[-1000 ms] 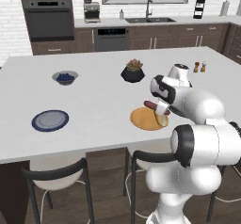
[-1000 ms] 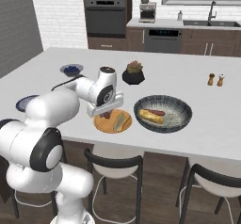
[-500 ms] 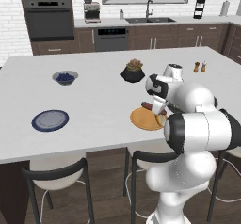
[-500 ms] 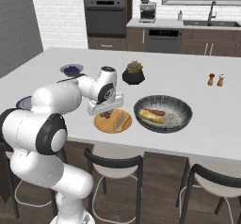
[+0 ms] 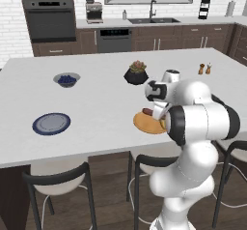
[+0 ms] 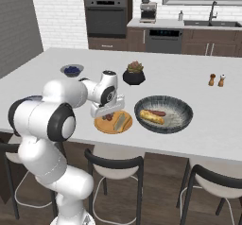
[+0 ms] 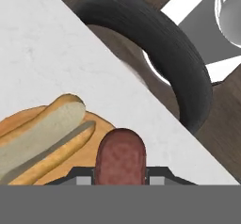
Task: Place one bun and one sausage from the bowl on each plate.
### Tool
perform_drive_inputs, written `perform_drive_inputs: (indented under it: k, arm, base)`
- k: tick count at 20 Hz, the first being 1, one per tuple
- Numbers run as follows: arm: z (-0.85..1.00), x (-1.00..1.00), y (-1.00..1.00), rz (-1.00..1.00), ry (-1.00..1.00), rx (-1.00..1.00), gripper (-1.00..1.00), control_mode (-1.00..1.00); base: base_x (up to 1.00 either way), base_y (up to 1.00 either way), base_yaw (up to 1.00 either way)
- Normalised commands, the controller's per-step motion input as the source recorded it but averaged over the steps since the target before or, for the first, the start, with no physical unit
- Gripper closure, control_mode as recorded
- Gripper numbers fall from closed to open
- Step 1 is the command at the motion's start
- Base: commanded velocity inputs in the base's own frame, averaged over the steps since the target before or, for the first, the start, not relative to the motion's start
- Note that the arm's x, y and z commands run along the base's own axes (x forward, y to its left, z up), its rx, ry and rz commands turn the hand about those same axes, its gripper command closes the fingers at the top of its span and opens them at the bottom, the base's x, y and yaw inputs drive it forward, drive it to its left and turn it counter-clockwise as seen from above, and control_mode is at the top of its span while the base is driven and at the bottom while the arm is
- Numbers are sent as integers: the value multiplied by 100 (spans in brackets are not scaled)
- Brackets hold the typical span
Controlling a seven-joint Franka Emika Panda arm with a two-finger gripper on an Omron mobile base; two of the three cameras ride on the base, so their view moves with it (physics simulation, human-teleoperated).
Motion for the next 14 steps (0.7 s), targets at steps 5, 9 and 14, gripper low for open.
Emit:
perform_drive_inputs:
  k: [5, 9, 14]
  arm:
    - [-5, 42, 27, -4, 0, -3, 100, -100]
    - [-22, 50, 24, -2, 0, -4, 100, -100]
    - [-36, 28, 2, 0, 0, 0, 100, -100]
  base:
    - [0, 0, 0]
    - [0, 0, 0]
    - [0, 0, 0]
